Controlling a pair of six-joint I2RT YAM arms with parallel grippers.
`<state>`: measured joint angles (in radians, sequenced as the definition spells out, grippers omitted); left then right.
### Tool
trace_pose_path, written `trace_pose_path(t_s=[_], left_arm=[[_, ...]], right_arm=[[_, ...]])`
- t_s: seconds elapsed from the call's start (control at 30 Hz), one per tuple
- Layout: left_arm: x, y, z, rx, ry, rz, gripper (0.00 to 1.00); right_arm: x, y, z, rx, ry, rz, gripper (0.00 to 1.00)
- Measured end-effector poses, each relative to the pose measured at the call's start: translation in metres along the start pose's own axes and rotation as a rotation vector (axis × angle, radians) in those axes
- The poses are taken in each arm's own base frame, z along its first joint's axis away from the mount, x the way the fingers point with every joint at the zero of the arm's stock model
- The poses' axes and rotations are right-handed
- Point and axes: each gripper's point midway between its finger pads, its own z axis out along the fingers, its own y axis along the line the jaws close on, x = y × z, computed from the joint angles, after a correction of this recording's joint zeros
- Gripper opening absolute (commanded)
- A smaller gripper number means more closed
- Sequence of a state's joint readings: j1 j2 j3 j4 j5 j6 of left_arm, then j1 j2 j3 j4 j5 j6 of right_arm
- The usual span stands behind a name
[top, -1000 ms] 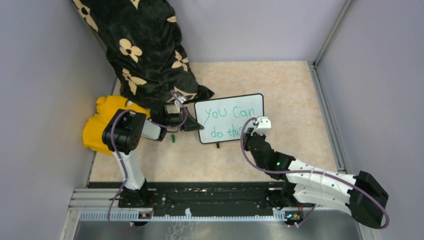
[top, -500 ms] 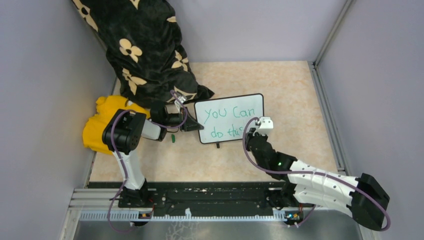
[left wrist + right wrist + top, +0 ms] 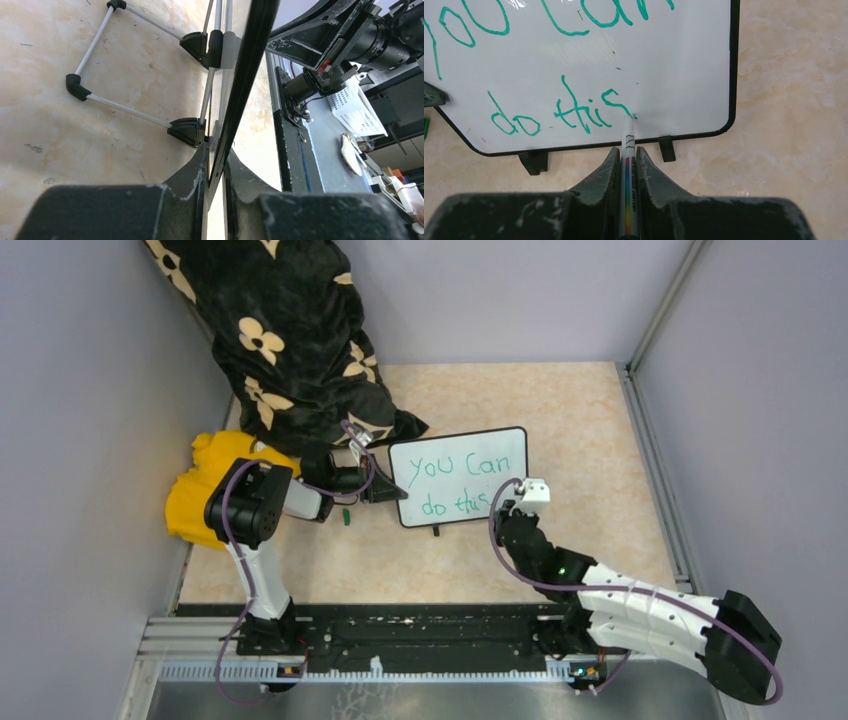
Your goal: Write a sentence on the whiteboard
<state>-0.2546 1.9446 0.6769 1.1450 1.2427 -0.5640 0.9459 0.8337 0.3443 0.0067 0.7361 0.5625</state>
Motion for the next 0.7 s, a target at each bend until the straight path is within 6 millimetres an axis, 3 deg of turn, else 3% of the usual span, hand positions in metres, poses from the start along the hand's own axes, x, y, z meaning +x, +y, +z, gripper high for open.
trace_pose_path(t_s=[0.7], left_arm=[[-0.001, 0.0, 0.001, -0.001, -0.002, 0.003, 0.17]], right_arm=[[0.016, 0.013, 0.004, -0.054, 0.056, -0.008, 0.0]])
